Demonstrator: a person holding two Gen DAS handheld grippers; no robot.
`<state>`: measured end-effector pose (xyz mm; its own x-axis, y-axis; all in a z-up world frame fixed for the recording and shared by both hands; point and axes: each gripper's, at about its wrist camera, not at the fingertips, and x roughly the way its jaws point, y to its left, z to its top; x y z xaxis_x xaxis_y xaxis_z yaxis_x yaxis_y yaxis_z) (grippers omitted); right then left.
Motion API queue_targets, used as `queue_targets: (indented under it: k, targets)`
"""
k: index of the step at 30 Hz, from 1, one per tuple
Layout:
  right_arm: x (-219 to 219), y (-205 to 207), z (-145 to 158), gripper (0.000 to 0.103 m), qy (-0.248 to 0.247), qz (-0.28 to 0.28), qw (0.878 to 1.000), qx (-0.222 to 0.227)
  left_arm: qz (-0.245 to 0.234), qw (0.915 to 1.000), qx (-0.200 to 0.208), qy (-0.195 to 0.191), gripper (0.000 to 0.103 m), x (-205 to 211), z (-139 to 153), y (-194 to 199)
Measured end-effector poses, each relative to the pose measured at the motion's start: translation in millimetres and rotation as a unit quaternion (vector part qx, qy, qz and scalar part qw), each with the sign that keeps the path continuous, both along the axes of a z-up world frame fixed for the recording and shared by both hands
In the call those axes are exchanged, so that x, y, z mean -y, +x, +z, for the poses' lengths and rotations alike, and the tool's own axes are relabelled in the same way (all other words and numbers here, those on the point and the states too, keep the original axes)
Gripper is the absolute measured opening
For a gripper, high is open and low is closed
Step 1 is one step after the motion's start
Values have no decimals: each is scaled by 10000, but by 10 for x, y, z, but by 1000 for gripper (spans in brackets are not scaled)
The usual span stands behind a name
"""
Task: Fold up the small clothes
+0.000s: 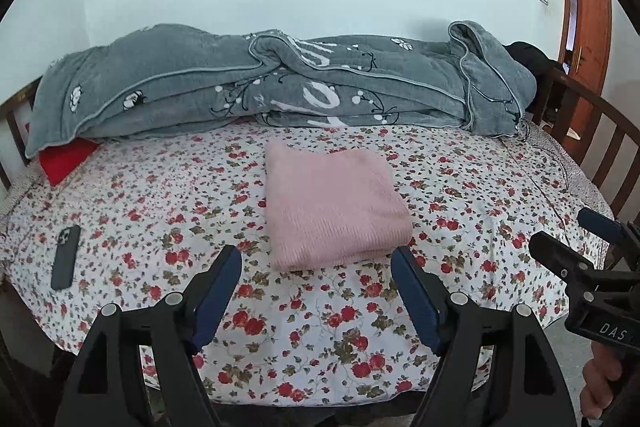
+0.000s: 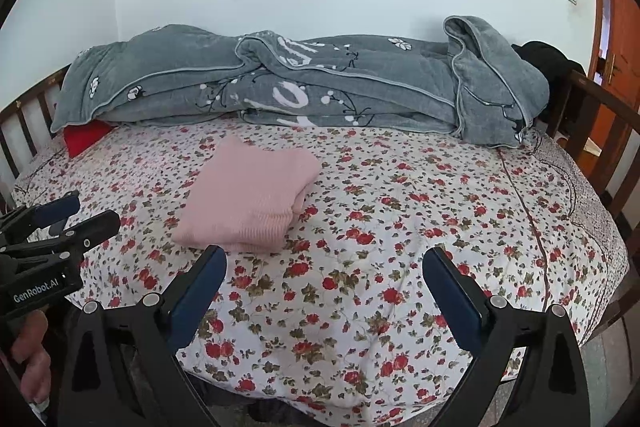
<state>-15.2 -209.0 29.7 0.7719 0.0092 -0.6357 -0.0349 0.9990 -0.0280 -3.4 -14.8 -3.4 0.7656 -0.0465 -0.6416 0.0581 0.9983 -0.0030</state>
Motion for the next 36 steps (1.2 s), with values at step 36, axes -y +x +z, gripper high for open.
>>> queue_targets:
  k: [36]
  targets:
    - [87,12,-2,97,172,-77,9998,20,104,9999,74,-39,76,-59,-64,36]
